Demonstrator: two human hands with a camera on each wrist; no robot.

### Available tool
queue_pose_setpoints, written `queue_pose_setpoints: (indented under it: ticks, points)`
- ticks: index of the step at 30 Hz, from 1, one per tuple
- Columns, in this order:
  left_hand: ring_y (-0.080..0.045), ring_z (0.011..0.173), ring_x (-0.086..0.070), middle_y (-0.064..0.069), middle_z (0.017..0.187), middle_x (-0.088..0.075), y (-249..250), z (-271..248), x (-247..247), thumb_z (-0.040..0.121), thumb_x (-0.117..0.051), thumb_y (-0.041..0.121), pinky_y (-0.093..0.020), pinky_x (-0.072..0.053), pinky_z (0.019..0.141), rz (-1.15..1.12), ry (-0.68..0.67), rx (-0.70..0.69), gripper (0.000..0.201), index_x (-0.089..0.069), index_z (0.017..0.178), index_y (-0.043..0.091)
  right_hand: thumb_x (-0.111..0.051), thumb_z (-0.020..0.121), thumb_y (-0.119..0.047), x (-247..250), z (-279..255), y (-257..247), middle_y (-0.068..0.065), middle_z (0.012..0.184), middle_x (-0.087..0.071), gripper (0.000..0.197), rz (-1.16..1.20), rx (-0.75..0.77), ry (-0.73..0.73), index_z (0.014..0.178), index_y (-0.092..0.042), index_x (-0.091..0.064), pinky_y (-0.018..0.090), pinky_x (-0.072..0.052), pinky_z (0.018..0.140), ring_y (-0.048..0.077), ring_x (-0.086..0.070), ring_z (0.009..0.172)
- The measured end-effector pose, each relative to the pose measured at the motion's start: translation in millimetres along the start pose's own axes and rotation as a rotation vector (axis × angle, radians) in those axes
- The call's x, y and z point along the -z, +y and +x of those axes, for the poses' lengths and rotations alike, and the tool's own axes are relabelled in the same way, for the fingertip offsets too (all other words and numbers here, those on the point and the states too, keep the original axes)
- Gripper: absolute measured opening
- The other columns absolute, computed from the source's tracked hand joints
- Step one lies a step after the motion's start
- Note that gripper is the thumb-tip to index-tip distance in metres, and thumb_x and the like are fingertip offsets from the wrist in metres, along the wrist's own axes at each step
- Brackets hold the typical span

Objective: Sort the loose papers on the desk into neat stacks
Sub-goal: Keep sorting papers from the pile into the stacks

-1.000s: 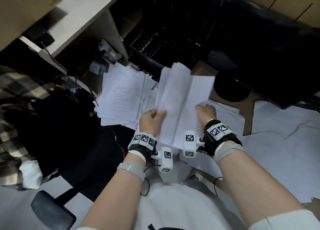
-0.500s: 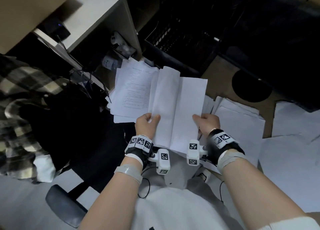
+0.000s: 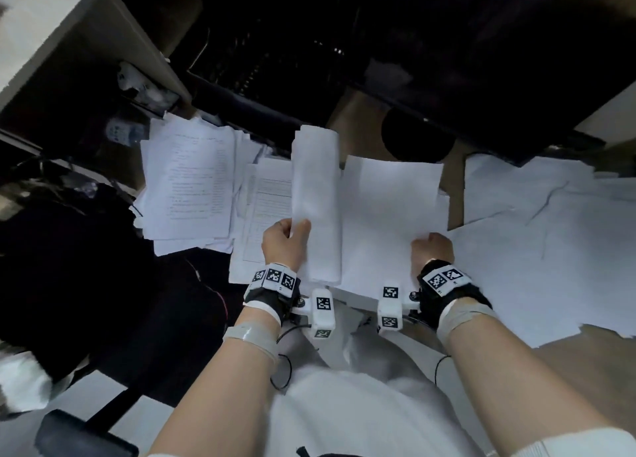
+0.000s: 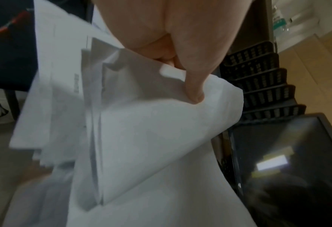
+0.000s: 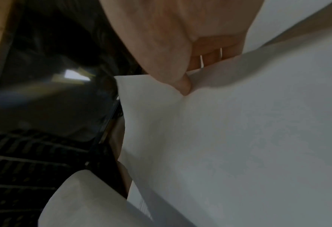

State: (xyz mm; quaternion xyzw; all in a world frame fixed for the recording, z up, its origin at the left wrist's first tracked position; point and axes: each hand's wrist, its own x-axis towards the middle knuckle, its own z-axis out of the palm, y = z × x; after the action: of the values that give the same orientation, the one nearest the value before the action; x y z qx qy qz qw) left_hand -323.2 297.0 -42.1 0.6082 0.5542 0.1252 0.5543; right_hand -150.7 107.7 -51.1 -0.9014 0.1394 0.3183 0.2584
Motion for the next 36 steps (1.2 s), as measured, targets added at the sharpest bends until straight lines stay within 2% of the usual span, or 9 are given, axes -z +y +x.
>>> queue_pose_setpoints:
  ticks: [4,7,9,12,15,19,21,27,36]
  points:
    - [-0.017,0.056,-0.051,-0.011,0.061,-0.062,1,-20,-38,0.078,-0.070,0.041,-0.033,-0.047,0.055,0.039,-0.014,0.010,0.039,-0.062,0.067,0.004,-0.050,0.094,-0.010,21,24,28,0.021,0.121,-0.065,0.028,0.024,0.003,-0.049,0.115,0.002,-0.065,0.032,-0.043,0.085,0.038,-0.060,0.111]
    - [-0.022,0.067,-0.067,-0.001,0.069,-0.073,1,-33,-51,0.072,-0.079,0.040,-0.034,-0.055,0.065,0.070,-0.017,0.032,0.029,-0.073,0.075,0.012,-0.061,0.091,-0.015,24,23,30,0.015,0.134,-0.057,0.048,0.172,-0.013,-0.147,0.136,-0.003,-0.049,0.031,-0.042,0.089,0.035,-0.054,0.122]
    - [-0.016,0.060,-0.061,0.006,0.062,-0.068,5,-40,-56,0.071,-0.087,0.030,-0.029,-0.051,0.060,0.083,-0.007,0.052,0.024,-0.069,0.068,0.014,-0.068,0.087,-0.024,26,18,23,0.012,0.145,-0.047,0.067,0.221,0.023,-0.160,0.145,-0.011,-0.037,0.035,-0.042,0.096,0.033,-0.046,0.130]
    - [-0.014,0.055,-0.053,0.007,0.056,-0.060,14,-51,-61,0.063,-0.092,0.029,-0.033,-0.049,0.058,0.118,0.011,0.049,0.036,-0.059,0.060,0.017,-0.073,0.083,-0.031,27,7,7,0.007,0.137,-0.055,0.064,0.314,0.151,-0.293,0.139,-0.015,-0.047,0.033,-0.045,0.093,0.021,-0.056,0.116]
    - [-0.018,0.054,-0.048,-0.003,0.056,-0.056,19,-59,-64,0.059,-0.092,0.035,-0.038,-0.048,0.056,0.188,-0.027,0.008,0.045,-0.053,0.061,0.012,-0.074,0.079,-0.054,30,-17,-17,0.003,0.125,-0.059,0.081,0.435,0.154,-0.499,0.142,-0.017,-0.041,0.039,-0.051,0.091,0.020,-0.064,0.106]
    - [-0.018,0.054,-0.039,0.003,0.055,-0.046,27,-61,-61,0.062,-0.090,0.035,-0.033,-0.035,0.054,0.258,-0.067,-0.094,0.052,-0.046,0.062,0.008,-0.071,0.043,-0.087,25,-29,-48,0.001,0.127,-0.059,0.125,0.339,0.159,-0.481,0.141,-0.015,-0.040,0.047,-0.050,0.097,0.023,-0.060,0.110]
    - [-0.019,0.058,-0.047,0.000,0.061,-0.054,29,-57,-52,0.063,-0.091,0.032,-0.037,-0.043,0.056,0.266,-0.097,-0.114,0.047,-0.054,0.070,0.004,-0.075,0.043,-0.079,20,-34,-60,0.004,0.117,-0.064,0.113,0.322,0.142,-0.431,0.131,-0.012,-0.050,0.042,-0.054,0.088,0.022,-0.063,0.101]
    - [-0.008,0.057,-0.052,-0.006,0.067,-0.063,27,-40,-8,0.078,-0.083,0.025,-0.021,-0.041,0.055,0.091,-0.086,-0.109,0.030,-0.064,0.077,0.003,-0.055,0.089,-0.019,-1,-52,-79,0.019,0.095,-0.065,0.022,0.410,0.077,-0.402,0.099,0.000,-0.059,0.043,-0.060,0.077,0.034,-0.064,0.089]
    - [-0.013,0.070,-0.063,0.002,0.078,-0.070,13,4,61,0.091,-0.070,0.023,-0.012,-0.045,0.057,-0.004,0.063,-0.072,0.018,-0.065,0.077,0.012,-0.055,0.082,-0.017,-44,-56,-80,0.008,0.070,-0.050,0.014,0.210,0.276,-0.278,0.072,-0.007,-0.057,0.025,-0.038,0.061,0.016,-0.047,0.068]
